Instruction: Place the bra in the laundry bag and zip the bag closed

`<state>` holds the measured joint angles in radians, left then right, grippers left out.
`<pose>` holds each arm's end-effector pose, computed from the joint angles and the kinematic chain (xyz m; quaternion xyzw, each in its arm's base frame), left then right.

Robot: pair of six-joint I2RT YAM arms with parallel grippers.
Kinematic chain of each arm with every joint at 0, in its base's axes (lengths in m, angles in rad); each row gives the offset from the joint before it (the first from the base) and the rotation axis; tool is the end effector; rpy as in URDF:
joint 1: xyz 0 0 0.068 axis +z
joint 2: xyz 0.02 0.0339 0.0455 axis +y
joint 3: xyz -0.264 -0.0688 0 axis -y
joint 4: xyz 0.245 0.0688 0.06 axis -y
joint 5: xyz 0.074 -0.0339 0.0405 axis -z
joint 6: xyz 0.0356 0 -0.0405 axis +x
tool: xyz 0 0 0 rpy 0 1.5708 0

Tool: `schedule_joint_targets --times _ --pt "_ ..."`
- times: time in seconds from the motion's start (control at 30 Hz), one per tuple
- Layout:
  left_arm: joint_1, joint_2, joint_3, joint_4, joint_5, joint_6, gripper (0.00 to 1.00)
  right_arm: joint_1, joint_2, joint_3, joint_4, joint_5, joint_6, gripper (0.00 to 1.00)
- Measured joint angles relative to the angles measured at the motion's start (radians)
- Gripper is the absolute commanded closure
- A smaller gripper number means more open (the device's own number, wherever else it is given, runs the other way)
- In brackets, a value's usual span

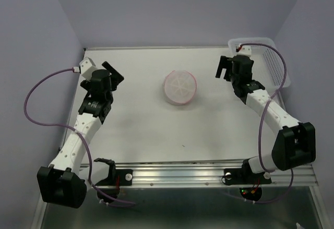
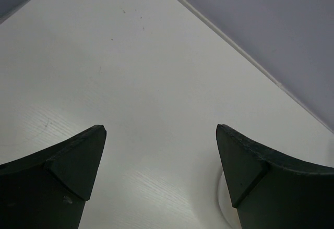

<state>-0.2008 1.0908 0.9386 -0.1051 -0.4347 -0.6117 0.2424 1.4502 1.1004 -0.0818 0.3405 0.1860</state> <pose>0.2501 -0.0356 0.3428 -0.2867 0.7302 -0.0787 0.6151 0.3297 0.0693 0.3030 0.0679 0.8322 -0.0264 0.5497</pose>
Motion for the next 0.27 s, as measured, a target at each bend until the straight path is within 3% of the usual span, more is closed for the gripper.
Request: schedule_joint_targets --times 0.27 --pt "0.0 -0.083 -0.052 0.012 -0.006 0.005 0.01 0.001 -0.175 -0.109 0.092 0.072 0.081 0.0"
